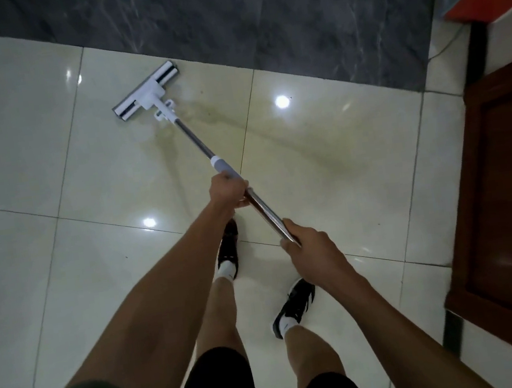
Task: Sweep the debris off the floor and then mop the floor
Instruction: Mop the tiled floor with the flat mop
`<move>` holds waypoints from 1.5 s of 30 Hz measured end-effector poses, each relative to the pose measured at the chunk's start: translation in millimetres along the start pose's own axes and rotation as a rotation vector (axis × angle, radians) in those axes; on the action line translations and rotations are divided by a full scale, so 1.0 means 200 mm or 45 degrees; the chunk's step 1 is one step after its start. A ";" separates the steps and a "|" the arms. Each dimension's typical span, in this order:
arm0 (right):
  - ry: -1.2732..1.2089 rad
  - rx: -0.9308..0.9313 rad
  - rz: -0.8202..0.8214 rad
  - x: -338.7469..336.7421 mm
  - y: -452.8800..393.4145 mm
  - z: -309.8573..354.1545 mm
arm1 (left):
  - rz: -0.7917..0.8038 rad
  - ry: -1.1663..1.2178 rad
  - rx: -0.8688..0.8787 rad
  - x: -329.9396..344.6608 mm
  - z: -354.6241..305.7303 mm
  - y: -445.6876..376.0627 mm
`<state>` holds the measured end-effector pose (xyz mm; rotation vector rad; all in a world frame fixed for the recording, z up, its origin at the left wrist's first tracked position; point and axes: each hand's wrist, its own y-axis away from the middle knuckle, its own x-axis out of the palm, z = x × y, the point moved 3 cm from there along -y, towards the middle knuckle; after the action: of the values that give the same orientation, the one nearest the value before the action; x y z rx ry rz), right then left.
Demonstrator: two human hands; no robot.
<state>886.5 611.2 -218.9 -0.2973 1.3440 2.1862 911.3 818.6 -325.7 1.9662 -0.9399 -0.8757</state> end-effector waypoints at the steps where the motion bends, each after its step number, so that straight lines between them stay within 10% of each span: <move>1: -0.015 -0.002 -0.005 0.01 -0.06 0.07 | -0.007 0.002 0.010 -0.05 -0.06 -0.06; 18: 0.018 -0.047 -0.079 -0.08 -0.99 1.15 | -0.063 0.070 0.130 -0.69 -1.03 -0.90; 32: -0.217 0.047 -0.145 -0.07 -0.39 0.42 | 0.029 -0.253 0.132 -0.10 -0.55 -0.41; 45: -0.278 0.170 -0.150 0.01 0.65 -0.89 | 0.146 -0.211 0.107 0.79 0.54 0.54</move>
<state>796.0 411.3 -206.9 -0.0818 1.3079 1.9590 867.1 603.1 -323.0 1.9106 -1.1899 -0.9580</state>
